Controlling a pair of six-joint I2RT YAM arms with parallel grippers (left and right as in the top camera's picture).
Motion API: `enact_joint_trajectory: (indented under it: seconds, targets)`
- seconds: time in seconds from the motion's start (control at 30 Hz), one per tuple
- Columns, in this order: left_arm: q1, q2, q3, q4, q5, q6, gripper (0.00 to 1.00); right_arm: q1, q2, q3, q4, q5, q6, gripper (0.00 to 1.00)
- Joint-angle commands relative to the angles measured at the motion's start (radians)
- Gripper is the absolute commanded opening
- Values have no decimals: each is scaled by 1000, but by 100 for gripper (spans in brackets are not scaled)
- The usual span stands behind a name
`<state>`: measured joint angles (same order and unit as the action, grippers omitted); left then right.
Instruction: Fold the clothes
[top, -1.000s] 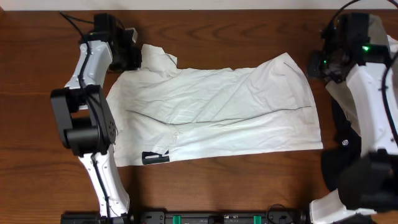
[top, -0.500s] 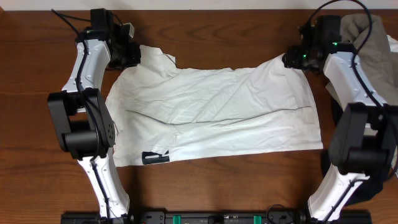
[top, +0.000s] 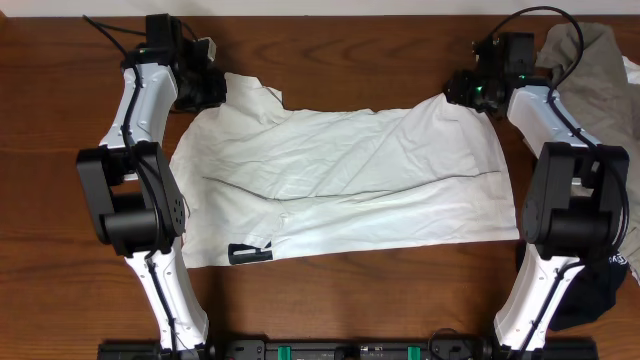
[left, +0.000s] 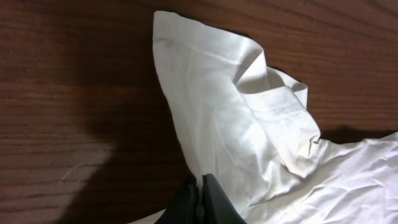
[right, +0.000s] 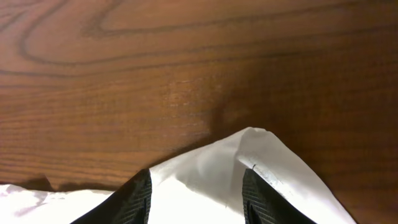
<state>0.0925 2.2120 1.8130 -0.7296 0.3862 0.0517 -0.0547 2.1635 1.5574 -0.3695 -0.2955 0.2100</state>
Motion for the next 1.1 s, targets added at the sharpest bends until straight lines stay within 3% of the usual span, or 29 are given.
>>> enact_joint_trajectory:
  seconds: [0.0, 0.73, 0.87, 0.97, 1.07]
  targets:
    - [2, -9, 4, -3, 6, -5, 6, 12, 14, -2, 9, 14, 22, 44]
    - [2, -9, 4, -14, 6, -5, 6, 7, 88, -2, 96, 41, 135, 35]
    - [2, -9, 4, -14, 6, -5, 6, 8, 109, -2, 106, 41, 152, 20]
    - [2, -9, 4, -14, 6, -5, 6, 8, 114, -2, 112, 41, 156, 2]
    - [2, -9, 4, -16, 6, -5, 6, 6, 114, -2, 116, 41, 156, 1]
